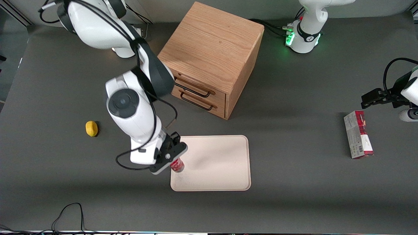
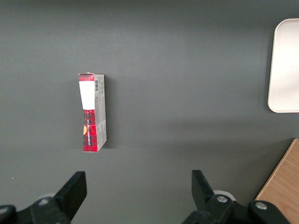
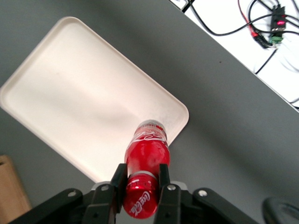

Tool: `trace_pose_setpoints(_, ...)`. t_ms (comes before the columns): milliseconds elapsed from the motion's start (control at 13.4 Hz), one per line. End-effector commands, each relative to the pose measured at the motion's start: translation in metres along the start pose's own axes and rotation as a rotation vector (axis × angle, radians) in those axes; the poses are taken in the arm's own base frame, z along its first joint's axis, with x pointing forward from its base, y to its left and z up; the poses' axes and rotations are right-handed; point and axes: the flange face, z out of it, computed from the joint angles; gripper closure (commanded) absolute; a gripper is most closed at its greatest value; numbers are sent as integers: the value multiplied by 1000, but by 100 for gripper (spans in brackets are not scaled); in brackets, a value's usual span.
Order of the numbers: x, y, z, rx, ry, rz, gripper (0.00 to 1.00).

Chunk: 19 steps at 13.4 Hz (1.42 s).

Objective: Place coke bottle on tray
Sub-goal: 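Lower the bottle onto the tray corner and open the right gripper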

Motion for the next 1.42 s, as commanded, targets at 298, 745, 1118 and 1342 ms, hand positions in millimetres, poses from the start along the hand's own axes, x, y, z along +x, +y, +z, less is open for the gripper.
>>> trace_pose_setpoints(298, 5, -3, 79, -16, -20, 7, 100)
trace_pose_setpoints(745, 2, -6, 90, -12, -41, 24, 0)
trace_pose_setpoints(1118, 3, -5, 79, -15, -29, 26, 0)
trace_pose_setpoints(1342, 6, -5, 39, -18, 1, 25, 0)
